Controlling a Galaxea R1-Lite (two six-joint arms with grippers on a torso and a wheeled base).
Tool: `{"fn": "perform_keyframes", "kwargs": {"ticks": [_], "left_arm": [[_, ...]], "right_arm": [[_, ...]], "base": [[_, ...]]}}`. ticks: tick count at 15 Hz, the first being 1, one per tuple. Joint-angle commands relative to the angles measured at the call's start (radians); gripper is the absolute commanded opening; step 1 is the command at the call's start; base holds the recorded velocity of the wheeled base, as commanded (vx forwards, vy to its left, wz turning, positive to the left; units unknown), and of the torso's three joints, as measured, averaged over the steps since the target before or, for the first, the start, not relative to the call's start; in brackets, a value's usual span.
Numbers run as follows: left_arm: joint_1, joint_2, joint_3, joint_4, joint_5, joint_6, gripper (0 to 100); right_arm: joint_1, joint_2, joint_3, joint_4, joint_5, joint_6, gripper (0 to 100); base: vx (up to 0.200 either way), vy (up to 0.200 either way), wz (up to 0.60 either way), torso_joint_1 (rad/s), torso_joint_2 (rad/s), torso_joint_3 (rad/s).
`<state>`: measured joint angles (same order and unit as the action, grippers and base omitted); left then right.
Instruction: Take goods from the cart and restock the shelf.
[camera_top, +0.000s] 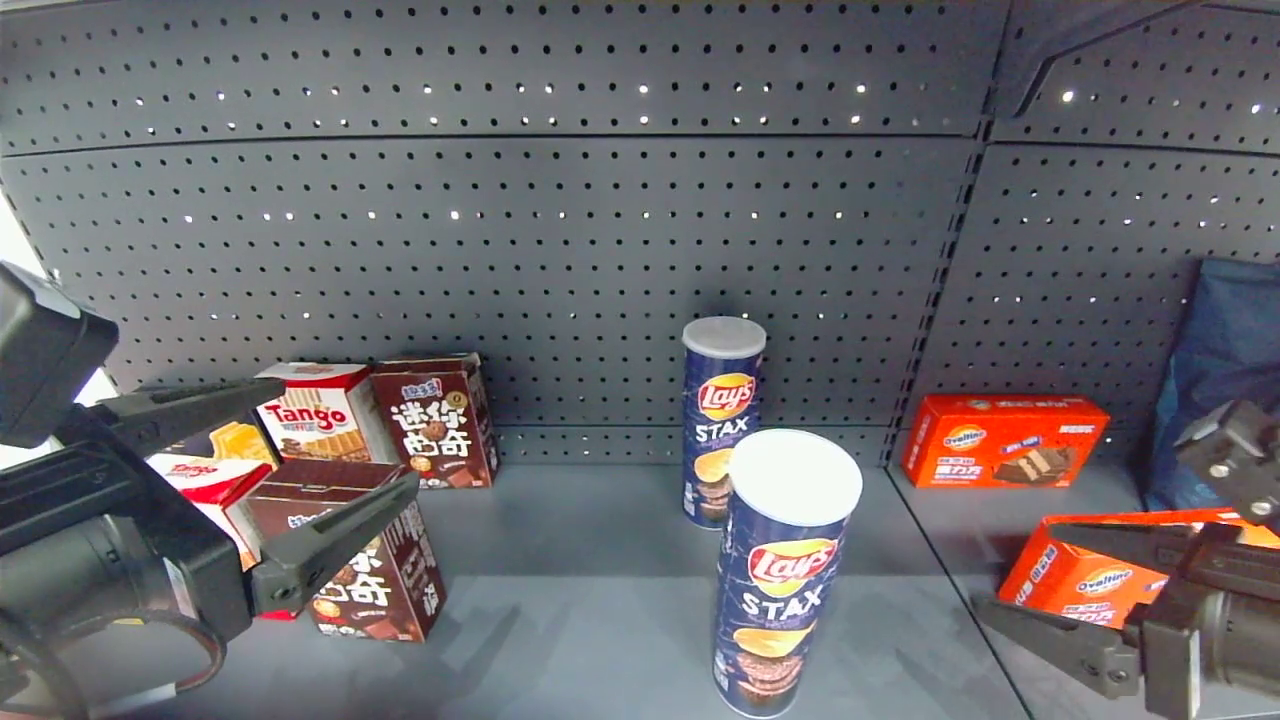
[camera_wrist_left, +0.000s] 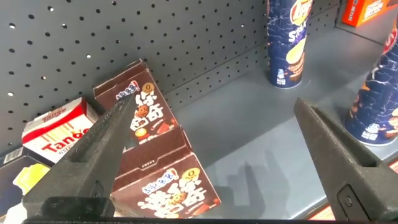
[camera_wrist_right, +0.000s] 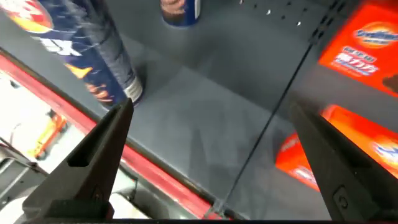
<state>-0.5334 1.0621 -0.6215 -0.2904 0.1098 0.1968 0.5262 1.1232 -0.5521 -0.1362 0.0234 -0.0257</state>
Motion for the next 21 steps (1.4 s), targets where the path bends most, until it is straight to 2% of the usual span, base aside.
{"fn": "perform_keyframes", "kwargs": {"ticks": [1,7,10,21], "left_arm": [[0.0,0.009,-0.003,-0.001,0.001,0.0,100],[0.003,0.007,-0.003,-0.001,0.001,0.001,100],[0.003,0.007,-0.001,-0.001,0.001,0.0,100],[0.004,0.001,0.011,-0.003,0.001,-0.005,100]], "right_arm": [[0.012,0.092,-0.023,0.0,-0.016,0.0,100],[0.046,0.199,-0.058,-0.002,-0.031,0.0,100],[0.09,0.248,-0.098,-0.002,-0.062,0.003,100],[0.137,0.354,-0.152,-0.003,-0.072,0.004,100]], "base": [[0.0,0.0,0.0,0.0,0.0,0.0],[0.0,0.0,0.0,0.0,0.0,0.0],[0.0,0.0,0.0,0.0,0.0,0.0],[0.0,0.0,0.0,0.0,0.0,0.0]]}}
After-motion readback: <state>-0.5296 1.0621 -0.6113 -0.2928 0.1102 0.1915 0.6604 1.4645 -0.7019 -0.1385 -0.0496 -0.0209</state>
